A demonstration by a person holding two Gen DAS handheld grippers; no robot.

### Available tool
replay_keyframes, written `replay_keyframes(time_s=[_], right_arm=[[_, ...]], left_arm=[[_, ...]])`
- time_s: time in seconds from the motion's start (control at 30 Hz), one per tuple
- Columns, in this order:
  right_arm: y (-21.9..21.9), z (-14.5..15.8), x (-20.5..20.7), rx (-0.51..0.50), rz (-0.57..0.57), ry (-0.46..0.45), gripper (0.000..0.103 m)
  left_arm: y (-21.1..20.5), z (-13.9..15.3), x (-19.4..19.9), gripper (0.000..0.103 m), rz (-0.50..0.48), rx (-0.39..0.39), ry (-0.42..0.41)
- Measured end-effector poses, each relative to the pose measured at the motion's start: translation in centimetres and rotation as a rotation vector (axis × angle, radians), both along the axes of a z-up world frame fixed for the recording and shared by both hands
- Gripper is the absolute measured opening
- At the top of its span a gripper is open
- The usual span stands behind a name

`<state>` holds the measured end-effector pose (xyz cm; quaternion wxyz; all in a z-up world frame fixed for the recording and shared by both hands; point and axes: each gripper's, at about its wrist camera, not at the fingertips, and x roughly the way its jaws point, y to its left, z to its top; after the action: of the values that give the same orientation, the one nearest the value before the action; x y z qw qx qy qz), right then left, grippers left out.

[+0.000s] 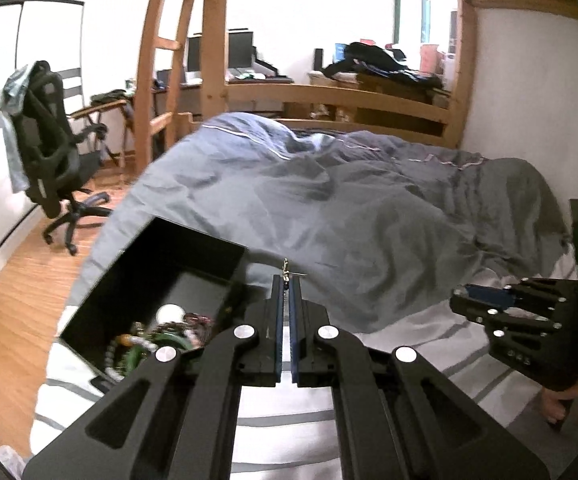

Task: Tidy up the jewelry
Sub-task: 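Lift the gold necklace with the left tool while the right tool carries the silver ring to the box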

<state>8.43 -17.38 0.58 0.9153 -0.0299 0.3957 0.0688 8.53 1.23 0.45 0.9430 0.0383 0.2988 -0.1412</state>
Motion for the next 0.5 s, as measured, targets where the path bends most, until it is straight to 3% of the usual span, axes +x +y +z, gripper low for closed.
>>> replay_keyframes(time_s=[0.5], right_arm=[[6.5, 3.6, 1.5, 0.019, 0.135, -0.057, 0.021]], left_arm=[[3.7, 2.1, -0.1, 0.002, 0.092, -0.014, -0.05]])
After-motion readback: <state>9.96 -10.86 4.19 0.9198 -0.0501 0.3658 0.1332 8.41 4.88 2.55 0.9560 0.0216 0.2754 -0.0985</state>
